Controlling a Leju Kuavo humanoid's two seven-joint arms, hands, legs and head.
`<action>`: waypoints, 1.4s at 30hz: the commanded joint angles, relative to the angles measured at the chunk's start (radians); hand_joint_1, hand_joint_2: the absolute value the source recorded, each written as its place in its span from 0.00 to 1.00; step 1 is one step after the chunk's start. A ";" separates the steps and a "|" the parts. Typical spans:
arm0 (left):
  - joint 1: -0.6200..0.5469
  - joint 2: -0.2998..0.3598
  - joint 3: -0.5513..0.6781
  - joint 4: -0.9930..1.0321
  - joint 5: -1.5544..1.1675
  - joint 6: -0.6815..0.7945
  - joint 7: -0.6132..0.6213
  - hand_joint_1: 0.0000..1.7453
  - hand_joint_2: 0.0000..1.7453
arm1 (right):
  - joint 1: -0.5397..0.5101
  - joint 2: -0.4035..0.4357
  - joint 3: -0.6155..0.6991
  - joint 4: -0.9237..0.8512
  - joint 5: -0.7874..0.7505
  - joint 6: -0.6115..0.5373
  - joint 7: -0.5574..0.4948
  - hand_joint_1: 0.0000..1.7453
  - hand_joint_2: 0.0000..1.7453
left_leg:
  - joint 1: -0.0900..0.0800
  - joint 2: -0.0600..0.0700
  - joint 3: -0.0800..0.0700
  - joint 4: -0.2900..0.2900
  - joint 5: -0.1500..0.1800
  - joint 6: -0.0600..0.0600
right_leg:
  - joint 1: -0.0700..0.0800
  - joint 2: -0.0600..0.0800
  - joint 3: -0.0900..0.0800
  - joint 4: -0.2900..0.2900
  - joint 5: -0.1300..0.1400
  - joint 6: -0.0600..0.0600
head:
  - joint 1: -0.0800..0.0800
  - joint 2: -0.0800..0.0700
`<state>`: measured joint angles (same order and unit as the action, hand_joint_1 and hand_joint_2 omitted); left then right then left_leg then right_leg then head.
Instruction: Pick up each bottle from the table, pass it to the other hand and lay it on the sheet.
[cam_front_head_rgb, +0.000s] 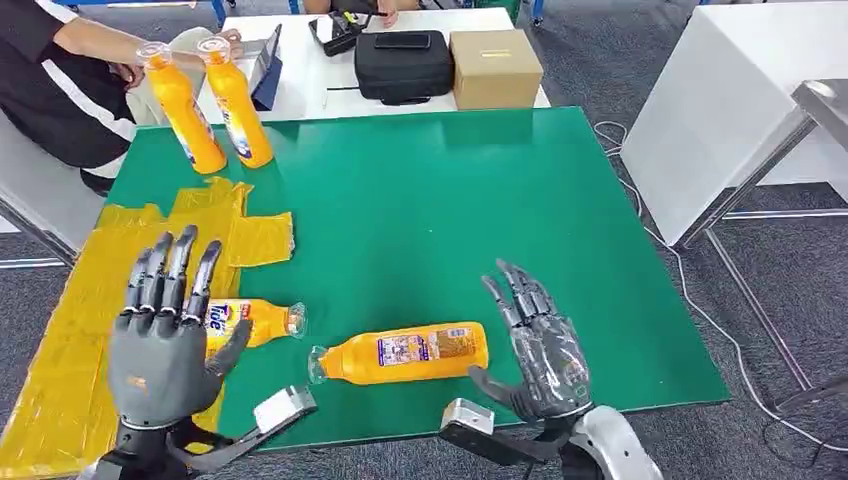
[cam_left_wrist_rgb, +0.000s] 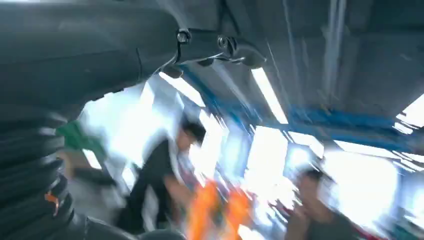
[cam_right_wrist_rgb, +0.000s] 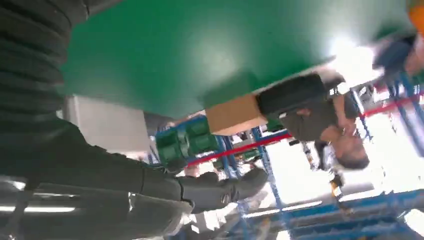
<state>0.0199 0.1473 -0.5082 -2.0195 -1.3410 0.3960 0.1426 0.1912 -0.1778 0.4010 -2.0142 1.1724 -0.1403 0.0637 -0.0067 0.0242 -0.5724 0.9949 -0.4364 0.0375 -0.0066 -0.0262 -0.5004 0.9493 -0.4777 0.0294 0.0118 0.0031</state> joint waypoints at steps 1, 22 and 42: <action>-0.008 0.062 -0.135 0.066 0.048 0.050 -0.057 0.00 1.00 | -0.192 0.002 0.139 0.220 -0.080 0.231 -0.069 0.00 1.00 | 0.001 0.002 0.003 -0.002 0.000 -0.002 | 0.001 0.005 0.003 -0.002 0.001 -0.001 | 0.000 0.000; 0.052 0.053 -0.092 0.014 0.406 0.032 -0.234 0.00 1.00 | -0.347 -0.008 0.204 0.487 0.022 0.280 0.121 0.00 1.00 | 0.001 0.001 0.005 -0.002 0.000 -0.002 | 0.001 0.004 0.005 -0.002 0.000 -0.001 | 0.000 0.000; 0.097 0.030 -0.012 0.036 0.692 -0.083 -0.292 0.00 1.00 | -0.348 -0.022 0.209 0.557 0.033 0.314 0.162 0.00 1.00 | 0.001 -0.001 0.004 -0.001 0.000 -0.002 | 0.000 0.003 0.004 -0.002 0.000 -0.001 | 0.001 0.000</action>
<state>0.0942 0.1862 -0.5760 -2.0146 -0.6824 0.3353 -0.1270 -0.1209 -0.1881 0.5905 -1.5545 1.2249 0.1583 0.2190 -0.0066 0.0241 -0.5720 0.9951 -0.4354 0.0376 -0.0065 -0.0265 -0.4995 0.9496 -0.4774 0.0294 0.0126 0.0030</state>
